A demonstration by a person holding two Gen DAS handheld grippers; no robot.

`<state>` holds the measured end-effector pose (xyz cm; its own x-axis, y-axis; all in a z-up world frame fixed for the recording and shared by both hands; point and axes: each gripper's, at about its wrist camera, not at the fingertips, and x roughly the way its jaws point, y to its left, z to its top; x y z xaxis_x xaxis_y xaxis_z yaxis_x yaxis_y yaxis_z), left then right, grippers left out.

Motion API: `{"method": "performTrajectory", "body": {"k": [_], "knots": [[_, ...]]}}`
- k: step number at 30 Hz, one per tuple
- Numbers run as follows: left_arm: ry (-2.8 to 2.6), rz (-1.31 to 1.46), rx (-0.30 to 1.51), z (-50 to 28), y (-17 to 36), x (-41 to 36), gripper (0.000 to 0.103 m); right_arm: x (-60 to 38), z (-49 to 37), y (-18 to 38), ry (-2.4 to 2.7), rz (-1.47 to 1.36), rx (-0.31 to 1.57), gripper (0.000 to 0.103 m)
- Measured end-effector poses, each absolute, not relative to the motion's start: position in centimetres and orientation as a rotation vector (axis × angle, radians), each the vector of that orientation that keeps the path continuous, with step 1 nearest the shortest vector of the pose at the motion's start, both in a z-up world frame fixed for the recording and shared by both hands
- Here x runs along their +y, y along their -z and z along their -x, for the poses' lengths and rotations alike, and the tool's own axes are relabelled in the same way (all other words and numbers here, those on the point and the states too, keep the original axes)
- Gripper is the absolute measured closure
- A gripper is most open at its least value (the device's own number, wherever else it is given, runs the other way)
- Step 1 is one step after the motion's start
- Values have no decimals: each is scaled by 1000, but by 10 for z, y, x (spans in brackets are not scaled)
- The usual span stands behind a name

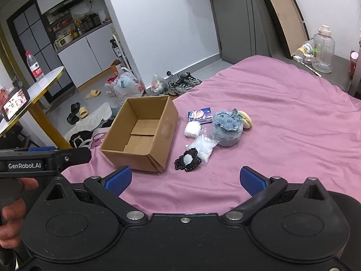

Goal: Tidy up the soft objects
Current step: 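Grasp the black heart keychain with the left tool while the right tool grasps the clear plastic bag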

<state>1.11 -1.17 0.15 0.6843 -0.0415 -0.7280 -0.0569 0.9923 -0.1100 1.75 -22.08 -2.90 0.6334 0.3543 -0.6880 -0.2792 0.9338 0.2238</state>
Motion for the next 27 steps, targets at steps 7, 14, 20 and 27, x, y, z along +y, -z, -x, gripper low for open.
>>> {"method": "performTrajectory", "body": {"k": [7, 14, 20, 27], "knots": [[8, 114, 822, -30, 10, -25, 3, -239, -39, 43, -344, -176, 814, 0], [24, 119, 836, -49, 23, -34, 4, -246, -59, 55, -346, -220, 818, 0], [28, 136, 852, -65, 36, -42, 12, -257, -75, 67, -351, -315, 835, 0], [24, 165, 894, -85, 56, -52, 25, -270, -92, 81, -358, -428, 871, 2]]}}
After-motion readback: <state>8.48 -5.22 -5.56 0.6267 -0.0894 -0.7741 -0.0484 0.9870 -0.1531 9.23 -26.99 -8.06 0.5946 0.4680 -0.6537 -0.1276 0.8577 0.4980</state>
